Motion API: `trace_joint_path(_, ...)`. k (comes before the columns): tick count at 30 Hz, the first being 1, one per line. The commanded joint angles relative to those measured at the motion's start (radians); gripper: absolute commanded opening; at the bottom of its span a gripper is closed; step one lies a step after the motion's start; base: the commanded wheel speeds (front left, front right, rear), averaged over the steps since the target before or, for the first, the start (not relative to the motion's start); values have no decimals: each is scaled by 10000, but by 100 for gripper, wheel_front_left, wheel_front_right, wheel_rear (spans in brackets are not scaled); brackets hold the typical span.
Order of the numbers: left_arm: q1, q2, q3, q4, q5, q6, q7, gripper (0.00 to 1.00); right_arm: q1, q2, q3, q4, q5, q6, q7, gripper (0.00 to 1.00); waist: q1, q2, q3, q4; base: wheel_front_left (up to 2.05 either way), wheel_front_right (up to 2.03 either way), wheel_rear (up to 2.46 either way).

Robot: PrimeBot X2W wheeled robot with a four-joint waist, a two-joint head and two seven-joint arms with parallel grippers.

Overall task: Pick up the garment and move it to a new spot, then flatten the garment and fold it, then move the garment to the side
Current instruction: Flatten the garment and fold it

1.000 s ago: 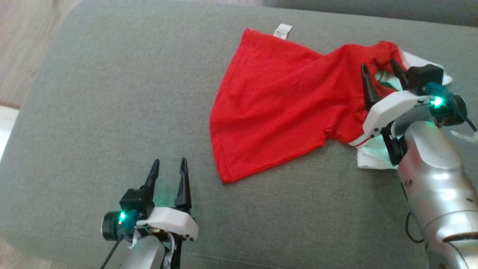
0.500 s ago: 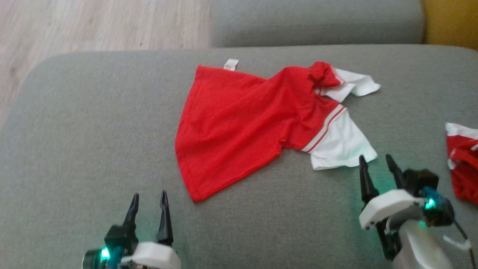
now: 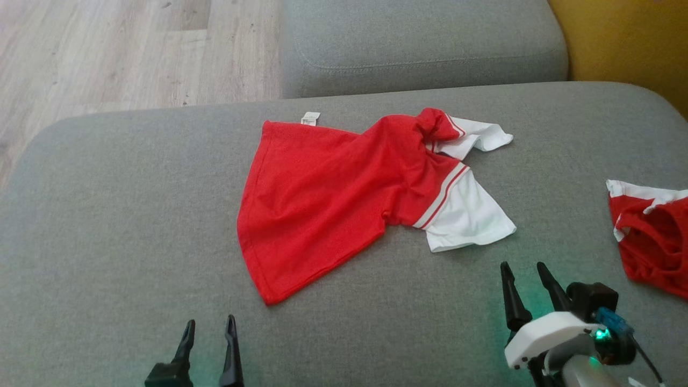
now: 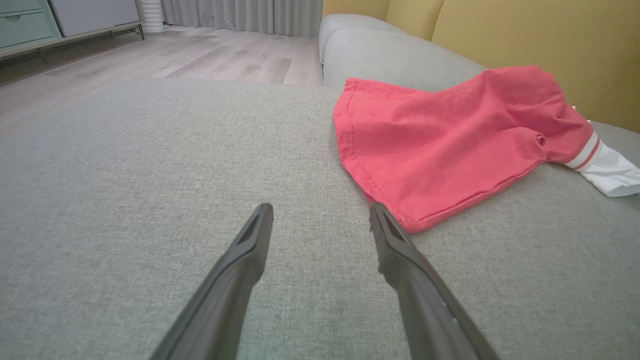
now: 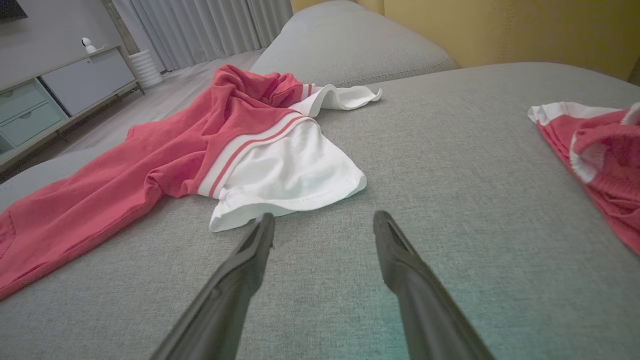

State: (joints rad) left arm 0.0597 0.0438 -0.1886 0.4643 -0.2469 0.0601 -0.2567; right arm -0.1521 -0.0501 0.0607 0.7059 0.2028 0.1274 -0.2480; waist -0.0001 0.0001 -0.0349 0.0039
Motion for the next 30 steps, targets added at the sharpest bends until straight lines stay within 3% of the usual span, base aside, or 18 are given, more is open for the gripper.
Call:
trace_joint_path(1, -396, 64, 294, -353, 8, -46, -51, 100, -370, -2, 315, -250, 22, 33, -137, 100, 1, -1, 32, 5, 0, 0, 0)
trace_joint_path(5, -591, 64, 125, -326, -177, -114, -51, 100, -510, -2, 407, -271, 40, 33, -137, 100, 1, -1, 188, 10, 0, 0, 0)
trace_joint_path(13, -1490, 64, -648, 305, -837, -714, -51, 100, -841, -2, 712, -371, 199, 33, -137, 100, 1, -1, 870, -89, 0, 0, 0)
trace_joint_path(27, -3023, 64, -2153, 2624, -2920, -1413, -51, 100, -1627, -1, 588, -666, 34, 33, -137, 100, 1, -1, 2008, -479, 0, 0, 0)
trace_joint_path(28, -3102, 64, -2227, 2650, -3028, -1466, -51, 97, -1657, -1, 552, -669, 9, 33, -137, 100, 1, -1, 2043, -470, 0, 0, 0)
trace_joint_path(29, -3158, 64, -2315, 2679, -3132, -1520, -51, 86, -1687, -1, 514, -663, -8, 33, -137, 100, 1, -1, 2064, -459, 0, 0, 0)
trace_joint_path(30, -3213, 64, -2423, 2716, -3201, -1566, -51, 42, -1726, -1, 455, -659, -25, 33, -137, 100, 1, -1, 2088, -443, 0, 0, 0)
